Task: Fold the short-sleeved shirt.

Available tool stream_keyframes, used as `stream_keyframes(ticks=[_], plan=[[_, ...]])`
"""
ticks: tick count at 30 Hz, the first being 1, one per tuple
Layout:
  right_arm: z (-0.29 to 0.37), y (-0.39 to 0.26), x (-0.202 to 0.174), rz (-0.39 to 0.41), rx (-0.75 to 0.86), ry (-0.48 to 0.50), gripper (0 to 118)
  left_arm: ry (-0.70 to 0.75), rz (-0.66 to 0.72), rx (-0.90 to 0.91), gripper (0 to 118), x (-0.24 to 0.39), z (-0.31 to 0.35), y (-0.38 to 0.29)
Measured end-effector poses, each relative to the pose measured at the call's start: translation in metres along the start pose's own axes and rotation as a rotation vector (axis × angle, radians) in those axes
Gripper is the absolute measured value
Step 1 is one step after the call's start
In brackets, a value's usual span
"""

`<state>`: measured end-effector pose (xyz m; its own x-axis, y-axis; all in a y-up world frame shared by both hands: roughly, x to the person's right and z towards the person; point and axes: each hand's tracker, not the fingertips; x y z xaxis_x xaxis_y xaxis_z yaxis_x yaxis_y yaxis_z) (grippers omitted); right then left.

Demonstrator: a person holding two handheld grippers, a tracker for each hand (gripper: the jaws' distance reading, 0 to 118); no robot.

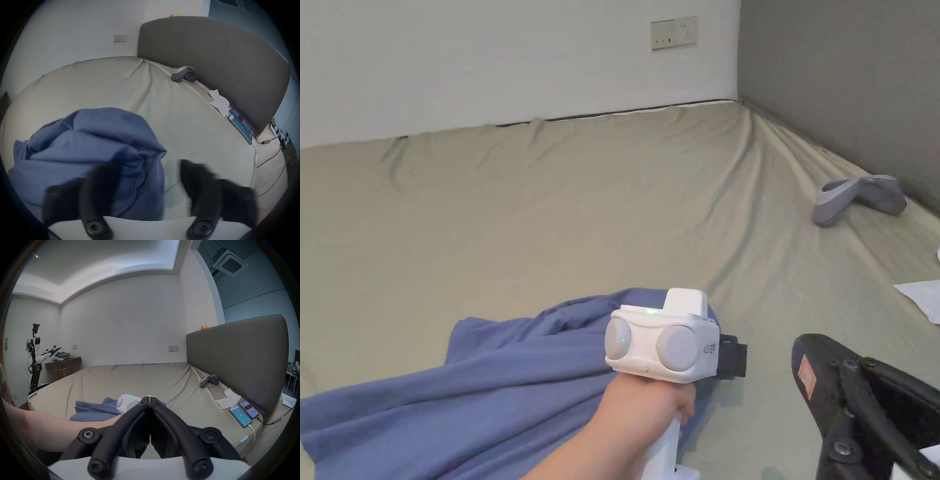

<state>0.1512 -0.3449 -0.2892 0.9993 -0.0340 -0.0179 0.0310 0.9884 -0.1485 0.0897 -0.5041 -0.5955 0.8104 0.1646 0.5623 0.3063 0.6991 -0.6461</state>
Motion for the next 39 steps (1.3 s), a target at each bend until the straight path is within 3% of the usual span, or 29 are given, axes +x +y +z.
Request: stream_keyframes(ticks=[1,6,7,8,11,12,13,15,20,23,30,31,32,33,34,39], plan=[[-0.002,0.000,-0.002,0.010,-0.001,0.006,0,-0.013,0.009,0.020,104,-0.008,0.009,-0.001],[-0.017,-0.004,-0.012,0.035,-0.010,0.034,0,0.085,0.020,0.247,102,-0.048,0.113,0.003],[-0.021,-0.004,-0.016,0.052,-0.010,0.041,0,0.124,0.018,0.310,92,-0.059,0.142,0.003],[-0.026,-0.005,-0.019,0.067,-0.012,0.048,0,0.162,0.016,0.376,66,-0.072,0.172,-0.002],[-0.040,-0.008,-0.029,0.079,-0.016,0.076,0,0.328,0.000,0.499,42,-0.112,0.249,-0.028],[-0.045,-0.010,-0.032,0.083,-0.021,0.087,0,0.388,0.004,0.507,22,-0.123,0.268,-0.040],[-0.051,-0.012,-0.037,0.087,-0.026,0.100,0,0.438,0.026,0.519,11,-0.138,0.292,-0.057],[-0.060,-0.016,-0.046,0.098,-0.035,0.113,0,0.483,0.061,0.515,0,-0.161,0.325,-0.084],[-0.078,-0.026,-0.066,0.128,-0.076,0.149,0,0.611,0.165,0.470,0,-0.205,0.371,-0.151],[-0.082,-0.028,-0.073,0.127,-0.095,0.161,0,0.618,0.215,0.463,0,-0.217,0.374,-0.170],[-0.086,-0.032,-0.076,0.155,-0.104,0.151,0,0.610,0.244,0.415,3,-0.243,0.327,-0.145],[-0.087,-0.032,-0.076,0.157,-0.107,0.150,0,0.614,0.276,0.407,25,-0.261,0.313,-0.139],[-0.087,-0.033,-0.075,0.157,-0.112,0.147,0,0.598,0.305,0.364,72,-0.276,0.297,-0.128],[-0.087,-0.034,-0.073,0.157,-0.116,0.143,0,0.592,0.340,0.322,100,-0.289,0.282,-0.119],[-0.087,-0.034,-0.071,0.158,-0.118,0.139,0,0.575,0.359,0.290,111,-0.300,0.269,-0.113],[-0.086,-0.034,-0.060,0.152,-0.121,0.114,0,0.634,0.460,0.138,86,-0.351,0.207,-0.100]])
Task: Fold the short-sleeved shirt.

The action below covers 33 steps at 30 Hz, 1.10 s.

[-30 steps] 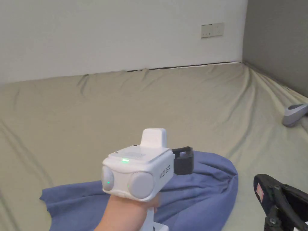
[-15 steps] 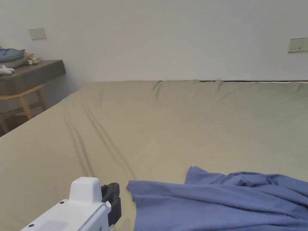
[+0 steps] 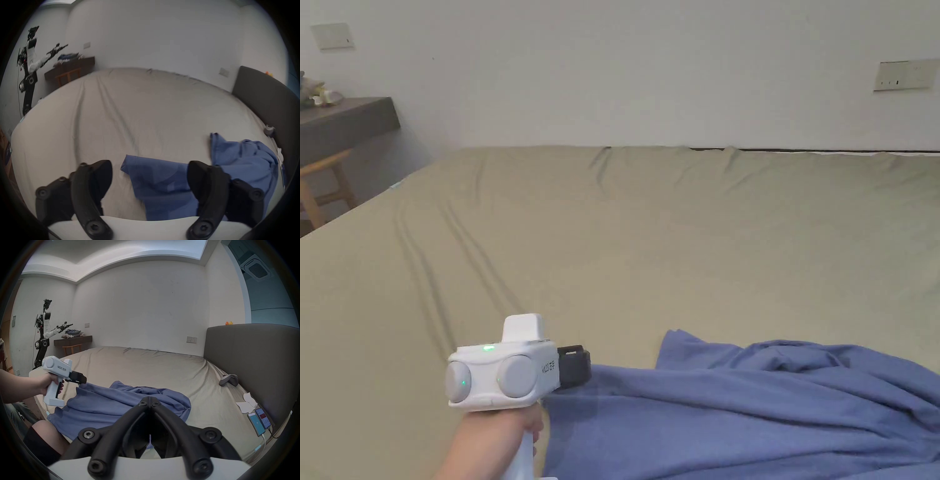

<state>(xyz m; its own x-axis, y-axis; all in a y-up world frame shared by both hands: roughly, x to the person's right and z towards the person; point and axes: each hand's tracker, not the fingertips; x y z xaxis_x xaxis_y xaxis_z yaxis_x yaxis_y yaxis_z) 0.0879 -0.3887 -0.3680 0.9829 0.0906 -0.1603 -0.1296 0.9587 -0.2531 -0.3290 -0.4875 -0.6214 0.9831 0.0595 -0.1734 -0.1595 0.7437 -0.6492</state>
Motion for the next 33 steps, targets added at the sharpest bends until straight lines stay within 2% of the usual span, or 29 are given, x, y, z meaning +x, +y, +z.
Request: stream_keyframes(ticks=[2,4,6,7,9,13,15,16,17,18,19,20,21,22,23,25,28,29,30,32,33], plan=[[0.001,0.000,0.004,-0.006,-0.001,-0.010,0,-0.022,0.028,-0.059,80,-0.001,-0.022,-0.003],[0.000,-0.002,0.008,-0.009,-0.007,-0.018,0,0.011,-0.005,-0.160,45,0.002,-0.037,-0.012],[0.000,-0.003,0.011,-0.011,-0.014,-0.020,0,0.011,-0.050,-0.017,25,0.008,-0.025,-0.015],[0.000,-0.004,0.012,-0.010,-0.018,-0.021,0,-0.039,-0.076,-0.035,2,0.012,-0.025,-0.014],[-0.001,-0.005,0.015,-0.010,-0.024,-0.025,0,-0.012,-0.087,-0.029,2,0.019,-0.013,-0.018],[-0.006,0.001,0.017,-0.026,-0.051,-0.024,0,-0.078,-0.109,0.068,2,0.023,0.019,-0.016],[-0.015,0.011,0.023,-0.086,-0.055,0.023,0,-0.109,-0.101,0.116,2,0.022,0.037,-0.012],[-0.026,0.014,0.028,-0.094,-0.108,0.068,0,-0.115,-0.092,0.142,2,0.021,0.049,-0.011],[-0.037,0.024,0.032,-0.001,-0.059,-0.001,6,-0.129,-0.087,0.156,2,0.020,0.058,-0.009],[-0.046,0.029,0.038,0.024,-0.032,-0.036,24,-0.139,-0.087,0.161,2,0.019,0.064,-0.007],[-0.064,0.025,0.049,-0.034,-0.068,-0.015,53,-0.144,-0.084,0.174,2,0.018,0.071,-0.007],[-0.086,0.022,0.059,-0.036,-0.074,-0.006,96,-0.148,-0.086,0.185,2,0.022,0.083,-0.007],[-0.112,0.015,0.068,-0.031,-0.165,-0.009,112,-0.153,-0.093,0.187,2,0.023,0.088,-0.007],[-0.143,0.002,0.081,-0.060,-0.326,-0.040,113,-0.159,-0.097,0.197,2,0.023,0.093,-0.007],[-0.163,0.001,0.089,0.002,-0.264,-0.101,108,-0.159,-0.100,0.204,2,0.024,0.096,-0.008],[-0.208,-0.016,0.108,-0.050,-0.360,-0.119,101,-0.164,-0.100,0.209,2,0.027,0.101,-0.008],[-0.262,-0.040,0.133,-0.150,-0.475,-0.158,100,-0.173,-0.091,0.201,2,0.028,0.101,-0.009],[-0.274,-0.049,0.138,-0.194,-0.503,-0.164,93,-0.171,-0.097,0.199,2,0.028,0.101,-0.009],[-0.281,-0.055,0.142,-0.226,-0.533,-0.131,88,-0.170,-0.109,0.199,2,0.030,0.102,-0.011],[-0.285,-0.065,0.142,-0.233,-0.578,-0.046,77,-0.171,-0.131,0.185,2,0.031,0.100,-0.012],[-0.284,-0.066,0.141,-0.221,-0.576,-0.025,51,-0.178,-0.138,0.179,2,0.032,0.100,-0.013]])
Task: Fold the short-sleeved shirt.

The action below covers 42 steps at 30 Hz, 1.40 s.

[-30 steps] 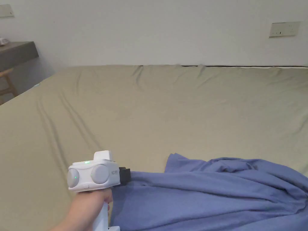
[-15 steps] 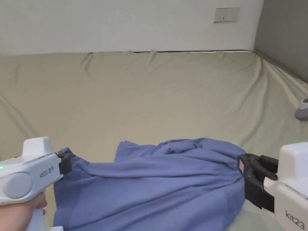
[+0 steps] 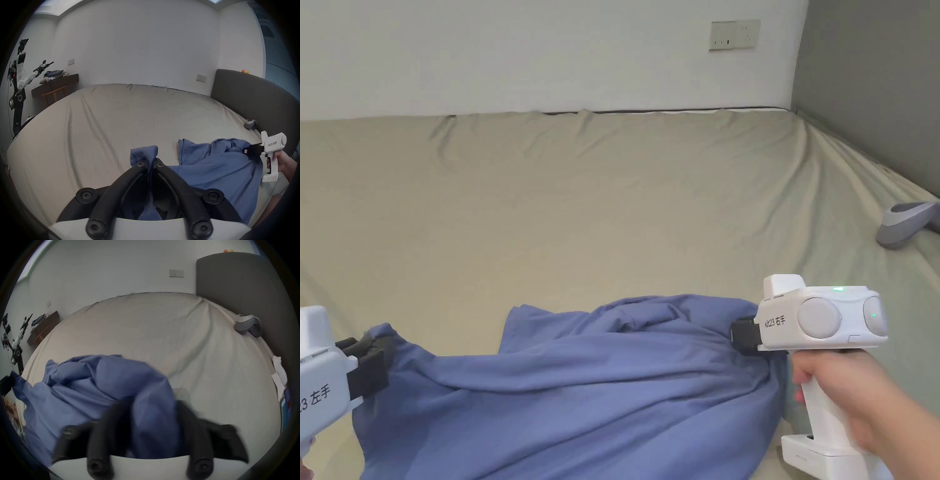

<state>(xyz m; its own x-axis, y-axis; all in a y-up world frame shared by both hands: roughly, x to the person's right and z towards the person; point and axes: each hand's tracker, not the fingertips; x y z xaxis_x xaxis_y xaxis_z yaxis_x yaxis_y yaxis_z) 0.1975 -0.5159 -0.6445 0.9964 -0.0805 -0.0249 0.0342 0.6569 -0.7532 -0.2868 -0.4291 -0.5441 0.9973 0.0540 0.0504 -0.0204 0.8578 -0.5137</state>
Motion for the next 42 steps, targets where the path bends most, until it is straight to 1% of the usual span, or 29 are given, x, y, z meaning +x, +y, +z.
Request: stream_keyframes(ticks=[1,2,4,6,8,9,13,17,19,20,22,23,24,26,27,29,31,32,35,38,39,41,42], plan=[[0.006,-0.002,-0.004,0.016,0.043,0.007,27,-0.005,-0.005,0.000,2,0.002,0.002,-0.001],[0.012,-0.003,-0.007,0.040,0.075,0.007,13,-0.005,-0.015,0.002,2,0.004,0.003,-0.001],[0.022,-0.002,-0.009,0.069,0.090,-0.008,11,-0.002,-0.026,0.009,2,0.002,0.002,0.001],[0.038,0.001,-0.011,0.064,0.132,0.001,9,0.007,-0.011,0.025,2,0.001,0.007,0.004],[0.064,0.010,-0.007,0.030,0.186,0.014,9,0.019,0.012,0.053,2,-0.003,0.014,0.012],[0.078,0.017,-0.008,0.027,0.212,0.023,9,0.025,0.020,0.070,2,-0.004,0.022,0.017],[0.148,0.038,-0.012,0.067,0.325,0.013,9,0.039,0.058,0.142,2,-0.020,0.057,0.050],[0.219,0.058,-0.009,0.069,0.409,0.020,9,0.058,0.072,0.237,2,-0.039,0.102,0.094],[0.249,0.067,-0.010,0.104,0.464,-0.006,9,0.063,0.082,0.284,2,-0.047,0.122,0.112],[0.265,0.072,-0.009,0.102,0.502,-0.018,9,0.062,0.091,0.302,2,-0.050,0.132,0.123],[0.291,0.079,-0.007,0.048,0.546,-0.006,9,0.060,0.100,0.331,2,-0.053,0.148,0.142],[0.305,0.083,-0.008,0.041,0.576,-0.046,9,0.066,0.097,0.352,2,-0.052,0.157,0.151],[0.316,0.087,-0.009,0.056,0.590,-0.063,9,0.090,0.084,0.372,2,-0.051,0.163,0.159],[0.335,0.094,-0.011,0.082,0.620,-0.102,9,0.054,0.082,0.403,2,-0.047,0.177,0.174],[0.343,0.096,-0.013,0.080,0.616,-0.091,9,0.052,0.085,0.417,2,-0.041,0.182,0.180],[0.351,0.103,-0.012,0.096,0.630,-0.108,9,0.056,0.066,0.439,2,-0.034,0.186,0.191],[0.360,0.113,-0.014,0.156,0.700,-0.144,9,0.061,0.053,0.443,2,-0.028,0.183,0.202],[0.360,0.118,-0.013,0.132,0.690,-0.148,9,0.064,0.050,0.444,2,-0.025,0.180,0.208],[0.351,0.141,-0.009,0.101,0.666,-0.143,9,0.085,0.044,0.433,2,-0.020,0.158,0.228],[0.338,0.175,-0.013,0.144,0.718,-0.193,9,0.115,0.045,0.433,2,-0.014,0.134,0.254],[0.331,0.186,-0.015,0.137,0.716,-0.198,9,0.123,0.041,0.445,2,-0.012,0.127,0.262],[0.316,0.210,-0.016,0.147,0.734,-0.239,9,0.137,0.037,0.463,2,-0.007,0.110,0.281],[0.308,0.225,-0.016,0.131,0.744,-0.267,9,0.134,0.033,0.469,2,-0.006,0.101,0.291]])
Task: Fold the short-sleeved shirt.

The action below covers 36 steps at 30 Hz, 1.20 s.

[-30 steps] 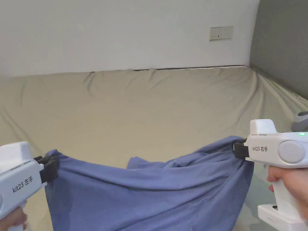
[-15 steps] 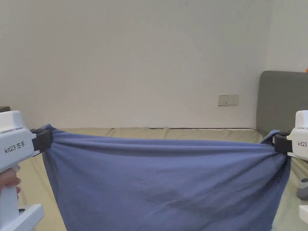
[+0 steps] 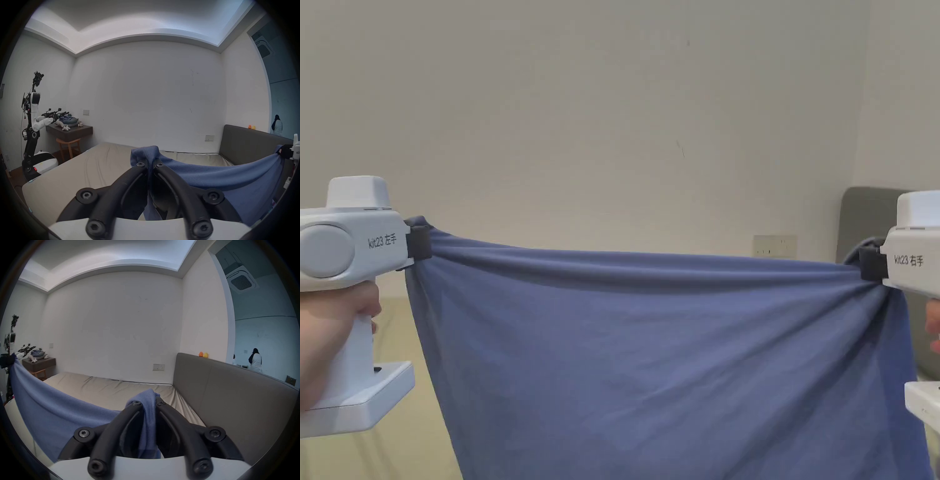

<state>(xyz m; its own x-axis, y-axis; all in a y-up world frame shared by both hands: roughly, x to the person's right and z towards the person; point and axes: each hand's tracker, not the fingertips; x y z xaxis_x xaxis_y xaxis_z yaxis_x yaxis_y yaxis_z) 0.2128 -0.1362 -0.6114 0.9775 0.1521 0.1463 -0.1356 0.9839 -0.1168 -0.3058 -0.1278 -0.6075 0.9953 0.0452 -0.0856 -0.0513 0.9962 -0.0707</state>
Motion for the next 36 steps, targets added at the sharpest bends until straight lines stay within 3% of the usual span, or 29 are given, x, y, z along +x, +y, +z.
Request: stream_keyframes(ticks=[3,7,12,14,17,20,23,28,36], plan=[[-0.037,0.010,-0.004,-0.084,0.013,-0.034,9,0.021,-0.045,0.023,2,0.010,-0.035,0.006],[-0.087,0.017,-0.017,-0.045,0.079,-0.053,9,0.032,-0.082,0.025,2,0.011,-0.089,0.008],[-0.145,0.003,-0.038,-0.061,0.069,-0.069,9,0.088,-0.046,0.055,2,0.017,-0.145,-0.010],[-0.167,-0.006,-0.046,-0.036,0.059,-0.086,9,0.117,-0.083,0.049,2,0.023,-0.166,-0.024],[-0.191,-0.036,-0.054,-0.062,0.031,-0.083,9,0.135,-0.139,0.036,2,0.030,-0.186,-0.058],[-0.206,-0.073,-0.061,-0.013,-0.002,-0.101,9,0.112,-0.147,-0.009,2,0.031,-0.198,-0.100],[-0.212,-0.121,-0.063,-0.024,-0.080,-0.074,9,0.115,-0.159,-0.098,2,0.033,-0.203,-0.143],[-0.202,-0.198,-0.063,0.030,-0.165,-0.050,9,0.109,-0.120,-0.208,2,0.033,-0.193,-0.210],[-0.109,-0.290,-0.053,0.040,-0.315,0.023,9,0.033,-0.212,-0.322,2,0.021,-0.099,-0.291]])
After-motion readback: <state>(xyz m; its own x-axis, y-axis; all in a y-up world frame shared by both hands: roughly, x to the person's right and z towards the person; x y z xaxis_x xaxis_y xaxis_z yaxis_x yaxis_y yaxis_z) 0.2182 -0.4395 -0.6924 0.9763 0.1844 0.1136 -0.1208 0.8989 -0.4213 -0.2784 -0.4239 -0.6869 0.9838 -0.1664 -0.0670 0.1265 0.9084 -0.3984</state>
